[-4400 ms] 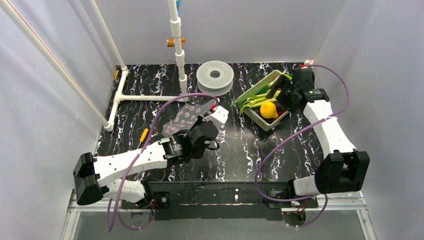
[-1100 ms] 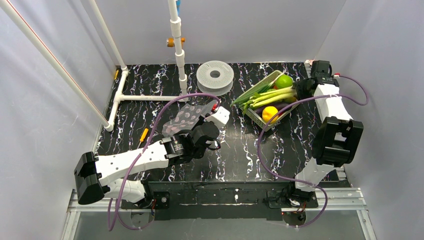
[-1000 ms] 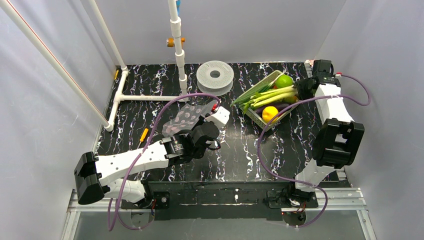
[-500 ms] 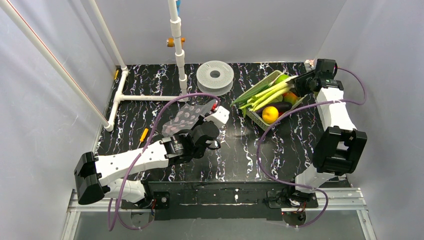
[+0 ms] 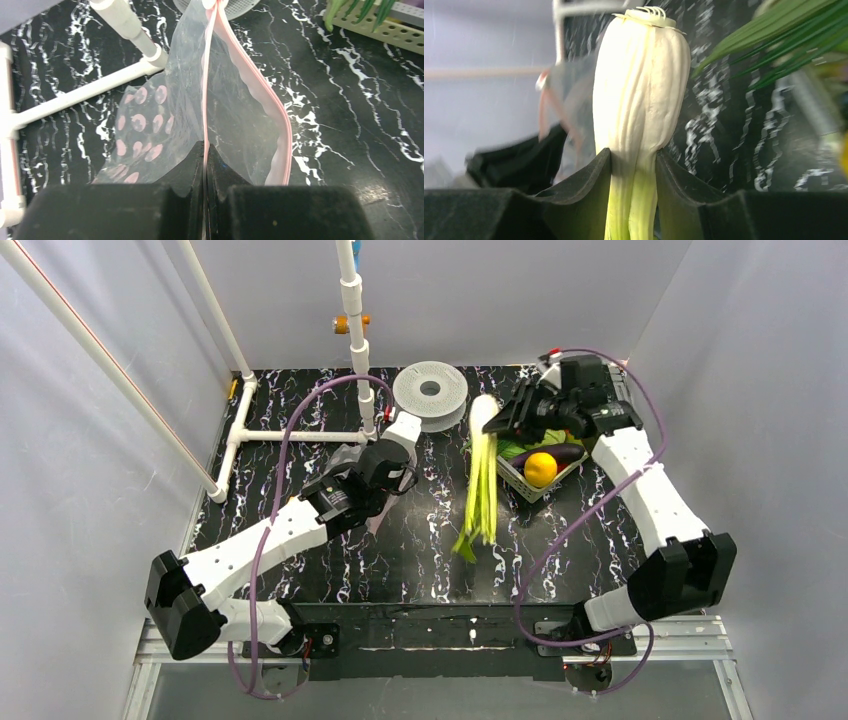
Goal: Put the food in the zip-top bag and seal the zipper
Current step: Place the fake vegetable in the zipper food storage bag.
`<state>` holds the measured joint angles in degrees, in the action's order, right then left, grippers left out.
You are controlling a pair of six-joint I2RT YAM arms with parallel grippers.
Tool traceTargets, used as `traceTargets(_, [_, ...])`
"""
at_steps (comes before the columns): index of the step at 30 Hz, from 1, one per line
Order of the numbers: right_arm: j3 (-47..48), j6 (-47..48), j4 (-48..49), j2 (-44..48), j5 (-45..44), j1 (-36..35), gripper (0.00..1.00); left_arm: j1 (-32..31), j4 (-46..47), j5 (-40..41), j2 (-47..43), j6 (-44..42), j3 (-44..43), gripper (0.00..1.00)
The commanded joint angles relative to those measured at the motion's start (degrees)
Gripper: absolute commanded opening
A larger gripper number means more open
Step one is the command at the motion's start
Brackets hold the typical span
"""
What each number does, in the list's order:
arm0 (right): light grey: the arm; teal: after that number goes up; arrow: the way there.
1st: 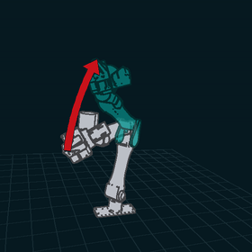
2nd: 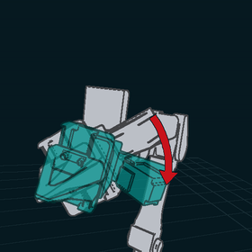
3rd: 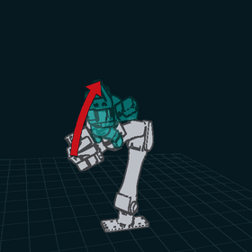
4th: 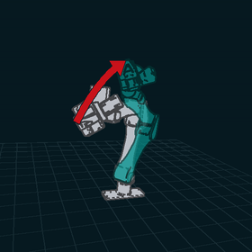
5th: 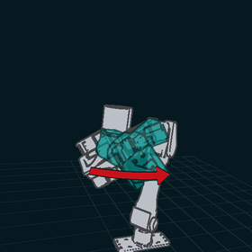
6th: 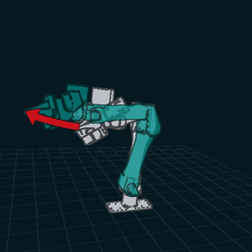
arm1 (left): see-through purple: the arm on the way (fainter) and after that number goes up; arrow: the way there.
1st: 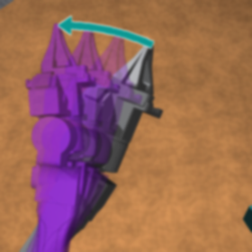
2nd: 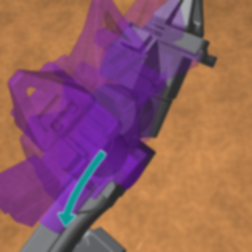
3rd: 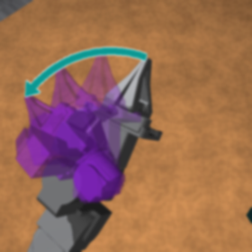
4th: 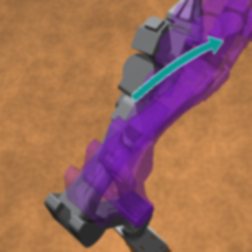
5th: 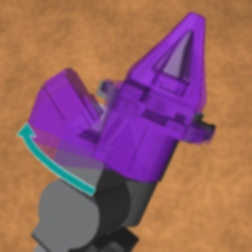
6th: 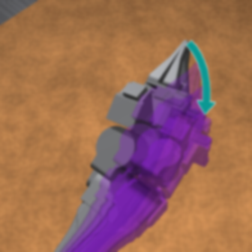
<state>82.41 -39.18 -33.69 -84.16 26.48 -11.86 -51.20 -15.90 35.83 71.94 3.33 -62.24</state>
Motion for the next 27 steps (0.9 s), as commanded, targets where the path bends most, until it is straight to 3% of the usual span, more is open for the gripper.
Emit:
traceTargets(1, [-2.51, 3.54, -1.64, 4.83, 9.06, -8.01, 0.01, 1.79, -0.06, -7.42, -0.53, 3.94, -0.64, 0.0])
traceTargets(6, [-4.08, 1.0, -1.03, 5.87, 10.82, -17.47, 0.01, 2.8, 0.38, -11.41, 0.2, 6.03, -0.56, 0.0])
traceTargets(13, [-4.69, -2.54, 1.0, 5.88, 10.45, -24.42, 0.01, 2.82, 1.83, -12.56, -0.23, 6.54, 0.57, 0.0])
traceTargets(27, [-6.91, -11.31, 2.32, 1.7, 1.67, -25.5, 0.01, 2.84, 6.34, -10.52, -4.31, 6.27, 3.85, 0.0])
